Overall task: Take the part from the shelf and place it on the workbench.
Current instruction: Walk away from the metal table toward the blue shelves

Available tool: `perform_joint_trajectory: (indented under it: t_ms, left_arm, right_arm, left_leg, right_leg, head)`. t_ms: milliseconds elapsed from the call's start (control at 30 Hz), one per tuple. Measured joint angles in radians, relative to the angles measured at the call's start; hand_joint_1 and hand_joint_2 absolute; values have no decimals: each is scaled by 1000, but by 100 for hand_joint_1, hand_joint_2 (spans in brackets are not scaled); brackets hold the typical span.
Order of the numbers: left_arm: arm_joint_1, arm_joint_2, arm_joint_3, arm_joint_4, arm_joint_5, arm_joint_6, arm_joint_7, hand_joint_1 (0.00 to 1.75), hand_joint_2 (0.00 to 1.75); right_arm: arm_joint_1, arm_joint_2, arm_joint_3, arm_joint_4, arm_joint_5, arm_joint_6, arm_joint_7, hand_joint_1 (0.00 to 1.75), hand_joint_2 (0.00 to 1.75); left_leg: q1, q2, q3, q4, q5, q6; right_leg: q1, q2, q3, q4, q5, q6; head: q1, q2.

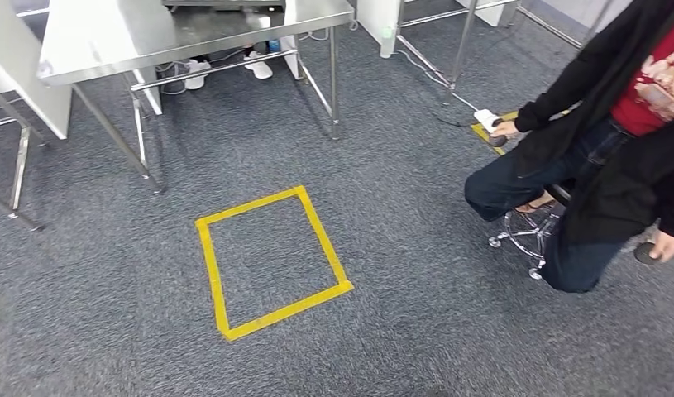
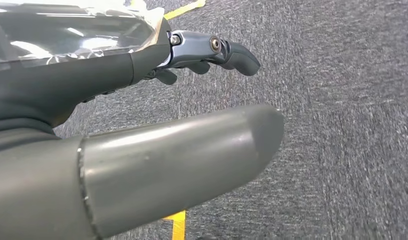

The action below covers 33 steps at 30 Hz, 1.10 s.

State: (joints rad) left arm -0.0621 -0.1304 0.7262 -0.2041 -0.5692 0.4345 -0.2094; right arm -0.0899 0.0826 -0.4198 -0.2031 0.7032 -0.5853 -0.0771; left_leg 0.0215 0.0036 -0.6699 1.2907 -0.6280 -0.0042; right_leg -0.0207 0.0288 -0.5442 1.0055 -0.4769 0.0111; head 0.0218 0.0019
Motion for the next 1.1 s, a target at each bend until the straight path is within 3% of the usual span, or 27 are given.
perform_joint_trajectory:
  t_ms: [33, 67, 133, 200, 267, 300, 367, 433, 500, 533, 567, 633, 700, 767, 800, 867, 933, 1000, 1033, 1100]
  left_arm:
    - [0, 0, 0, 0, 0, 0, 0, 0, 0]
    - [1, 0, 0, 0, 0, 0, 0, 0, 0]
    - [1, 2, 0, 0, 0, 0, 0, 0, 0]
    - [1, 4, 0, 1, -1, 0, 0, 0, 0]
    - [0, 3, 0, 1, -1, 0, -1, 0, 0]
    - [-2, 3, 0, 1, -1, 0, -1, 0, 0]
    - [-3, 1, 0, 1, 0, -1, -1, 0, 0]
    - [-2, 1, 0, 1, 0, -1, -3, 0, 0]
    - [0, 1, 1, 1, 0, -1, -4, 0, 0]
    - [0, 1, 1, 1, 0, -1, -4, 0, 0]
    - [0, 1, 1, 1, 0, -1, -5, 0, 0]
    - [0, 0, 0, 1, 0, -1, -6, 0, 0]
    - [-1, 0, 0, 1, 0, 0, -7, 0, 0]
    - [-4, -1, 1, 1, 0, 0, -8, 0, 0]
    - [-6, -1, 1, 1, 0, 0, -9, 0, 0]
    - [-7, -1, 1, 1, 0, -1, -9, 0, 0]
    - [-4, -1, 1, 1, 0, -1, -9, 0, 0]
    - [-1, -1, 1, 2, 1, -1, -8, 0, 0]
    - [0, 0, 1, 2, 1, -1, -7, 0, 0]
    - [0, 1, 1, 2, 1, -1, -7, 0, 0]
  right_arm:
    - [1, 0, 0, 0, 0, 0, 0, 0, 0]
    - [2, 0, -1, 0, 0, 0, 0, 0, 0]
    - [0, 2, -1, 0, 0, 0, 0, 0, 0]
    - [-3, 4, -2, 0, 0, 0, 0, 0, 0]
    - [-4, 5, -2, 0, 0, 0, 0, 0, 0]
    - [-2, 5, -3, 0, 0, 0, -1, 0, 0]
    - [-2, 4, -3, 0, 0, 0, -1, 0, 0]
    - [-6, 3, -4, 0, 0, 0, -1, 0, 0]
    - [-5, 2, -5, 0, -2, 0, -2, 0, 0]
    - [-3, 2, -6, 0, -3, 0, -2, 0, 0]
    - [-2, 2, -7, 0, -3, 0, -2, 0, 0]
    - [-4, 1, -10, 0, -3, 0, -2, 0, 0]
    - [-9, 1, -11, 0, -3, 0, -3, 0, 0]
    - [-8, 0, -12, 0, -3, 0, -3, 0, 0]
    - [-6, 0, -13, 0, -4, 0, -2, 0, 0]
    - [-3, 0, -14, 0, -4, 0, 0, 0, 0]
    - [-6, 0, -16, 0, -1, 0, 2, 0, 0]
    - [-7, 1, -17, 0, 4, 1, 4, 0, 0]
    - [-6, 2, -18, 0, 5, 1, 7, 0, 0]
    - [-5, 2, -19, 0, 7, 2, 10, 0, 0]
  left_leg:
    - [-1, -3, 5, -9, 17, 6]
    - [-1, -10, 29, -57, 50, 13]
    - [-2, -55, 95, -194, 114, 30]
    - [-5, -88, 129, -266, 134, 38]
    - [-10, -74, 132, -276, 136, 40]
    - [-9, -60, 134, -284, 141, 42]
    - [-6, -31, 136, -302, 153, 48]
    - [-8, 3, 133, -308, 158, 52]
    - [-10, 36, 130, -308, 158, 52]
    - [-10, 49, 130, -307, 158, 52]
    - [-11, 62, 130, -307, 158, 51]
    - [-13, 86, 132, -304, 156, 46]
    - [-19, 106, 135, -300, 153, 37]
    - [-20, 123, 138, -299, 153, 27]
    - [-17, 122, 138, -297, 150, 20]
    - [-10, 80, 124, -259, 117, 9]
    - [-5, 21, 76, -147, 46, 2]
    - [-4, 1, 25, -30, -2, 0]
    - [-4, -2, 17, -11, 2, -1]
    - [1, -11, 51, -84, 61, 0]
  right_leg:
    - [3, 14, 0, 0, 1, -1]
    - [6, 28, 2, 0, 1, -1]
    - [10, 54, 3, 1, 2, 0]
    - [8, 78, -4, 2, 6, 7]
    - [7, 101, -15, -2, 14, 20]
    - [8, 99, -21, 0, 14, 25]
    - [14, 57, -51, 47, -14, 27]
    - [13, 2, -111, 172, -76, 23]
    - [9, -14, -147, 265, -110, 30]
    - [7, -18, -135, 256, -103, 38]
    - [4, -25, -103, 210, -84, 48]
    - [2, -62, -17, 68, -40, 61]
    - [6, -90, 25, -15, -18, 52]
    - [9, -79, 23, -24, -13, 36]
    - [4, -69, 24, -25, -10, 30]
    - [-6, -50, 27, -29, -2, 15]
    - [-8, -29, 24, -29, 5, 3]
    - [-6, -5, 20, -28, 7, -1]
    - [-5, 8, 20, -27, 7, -1]
    - [-7, 36, 21, -23, 7, 0]
  head:
    - [0, 0]
    - [0, 0]
    - [1, 0]
    - [1, 0]
    - [0, 0]
    - [0, 0]
    - [3, 0]
    - [7, 0]
    - [7, 0]
    - [8, 0]
    - [8, 0]
    - [8, 0]
    - [7, 0]
    - [5, 0]
    - [5, 0]
    - [3, 0]
    - [2, 0]
    - [1, 0]
    - [1, 0]
    - [1, 0]
